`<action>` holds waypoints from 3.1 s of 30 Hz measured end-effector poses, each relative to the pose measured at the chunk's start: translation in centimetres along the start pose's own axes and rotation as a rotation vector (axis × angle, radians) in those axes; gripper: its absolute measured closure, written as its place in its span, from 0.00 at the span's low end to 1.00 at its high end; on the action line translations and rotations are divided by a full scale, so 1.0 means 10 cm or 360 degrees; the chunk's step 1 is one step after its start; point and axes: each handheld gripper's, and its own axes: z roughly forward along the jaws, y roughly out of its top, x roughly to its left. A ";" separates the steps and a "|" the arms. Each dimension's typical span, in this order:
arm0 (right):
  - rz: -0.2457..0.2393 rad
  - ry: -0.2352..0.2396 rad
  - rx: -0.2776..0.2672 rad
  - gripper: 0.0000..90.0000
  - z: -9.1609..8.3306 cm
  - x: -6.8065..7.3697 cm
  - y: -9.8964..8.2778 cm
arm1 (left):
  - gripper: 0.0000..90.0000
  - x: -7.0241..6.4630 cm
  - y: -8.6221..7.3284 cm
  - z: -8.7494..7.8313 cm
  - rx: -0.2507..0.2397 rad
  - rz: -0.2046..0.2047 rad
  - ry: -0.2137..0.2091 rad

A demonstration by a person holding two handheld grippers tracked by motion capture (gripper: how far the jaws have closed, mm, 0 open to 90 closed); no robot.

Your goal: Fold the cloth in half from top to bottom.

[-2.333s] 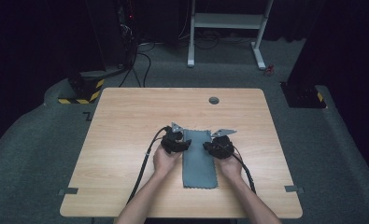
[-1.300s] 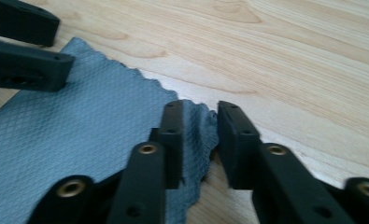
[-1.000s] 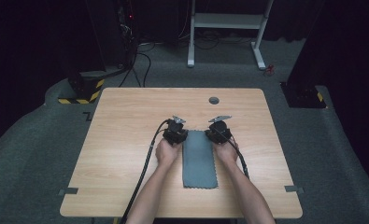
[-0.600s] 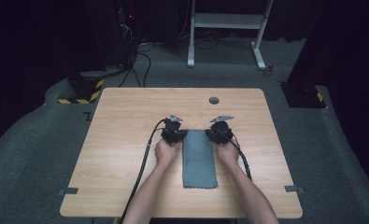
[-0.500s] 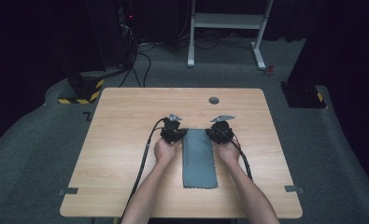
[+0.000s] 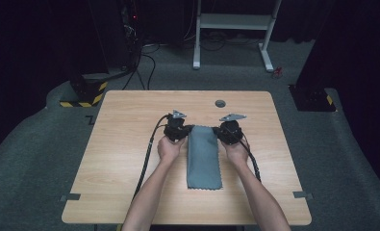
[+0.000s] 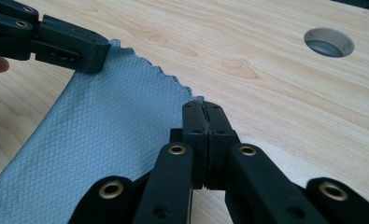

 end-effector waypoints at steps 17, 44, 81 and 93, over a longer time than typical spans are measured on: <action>-0.0074 0.0101 0.0020 0.99 -0.09 0.05 -0.20 | 0.99 -0.09 -0.16 -0.19 -0.0013 0.0039 -0.0143; -0.0098 0.0241 0.0008 0.99 -0.26 0.17 -0.57 | 0.98 -0.31 -0.55 -0.33 0.0015 0.0133 -0.0231; -0.0151 0.0326 -0.0032 0.99 -0.48 0.28 -0.77 | 0.98 -0.43 -0.77 -0.51 -0.0018 0.0141 -0.0291; -0.0175 0.0337 -0.0037 0.99 -0.53 0.33 -0.82 | 0.98 -0.47 -0.83 -0.56 -0.0022 0.0139 -0.0309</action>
